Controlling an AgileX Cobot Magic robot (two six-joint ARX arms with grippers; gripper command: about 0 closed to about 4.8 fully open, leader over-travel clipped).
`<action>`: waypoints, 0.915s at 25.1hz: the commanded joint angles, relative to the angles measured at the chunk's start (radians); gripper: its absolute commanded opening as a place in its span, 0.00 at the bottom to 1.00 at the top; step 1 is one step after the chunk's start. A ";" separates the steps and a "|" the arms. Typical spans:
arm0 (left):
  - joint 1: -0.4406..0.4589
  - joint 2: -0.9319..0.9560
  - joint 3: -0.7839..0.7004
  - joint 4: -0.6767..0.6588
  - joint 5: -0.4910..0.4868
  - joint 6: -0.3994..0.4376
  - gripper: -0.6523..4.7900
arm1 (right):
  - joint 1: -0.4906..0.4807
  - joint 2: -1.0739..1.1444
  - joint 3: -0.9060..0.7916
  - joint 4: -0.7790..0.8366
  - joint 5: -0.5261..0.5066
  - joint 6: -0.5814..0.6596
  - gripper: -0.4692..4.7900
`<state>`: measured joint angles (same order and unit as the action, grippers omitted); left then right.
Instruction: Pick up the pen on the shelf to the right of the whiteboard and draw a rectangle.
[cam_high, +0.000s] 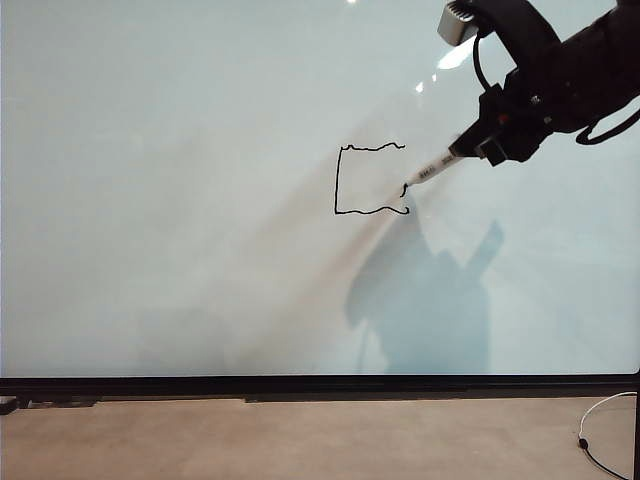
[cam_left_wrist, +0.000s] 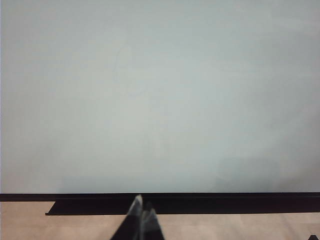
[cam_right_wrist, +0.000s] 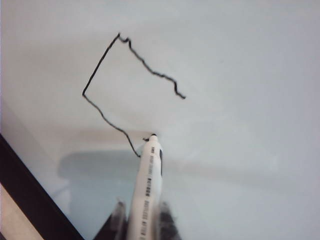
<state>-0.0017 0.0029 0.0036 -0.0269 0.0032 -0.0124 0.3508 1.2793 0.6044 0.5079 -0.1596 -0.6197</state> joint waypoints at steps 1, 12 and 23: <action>0.000 0.000 0.003 0.006 0.000 0.005 0.11 | 0.000 -0.014 0.005 0.031 0.005 -0.002 0.08; 0.000 0.000 0.003 0.006 0.000 0.005 0.11 | 0.000 -0.045 0.007 0.043 0.005 -0.002 0.08; 0.000 0.000 0.003 0.006 0.000 0.005 0.11 | 0.000 -0.060 0.010 0.051 0.005 -0.002 0.08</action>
<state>-0.0017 0.0029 0.0036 -0.0269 0.0032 -0.0120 0.3508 1.2251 0.6083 0.5316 -0.1589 -0.6201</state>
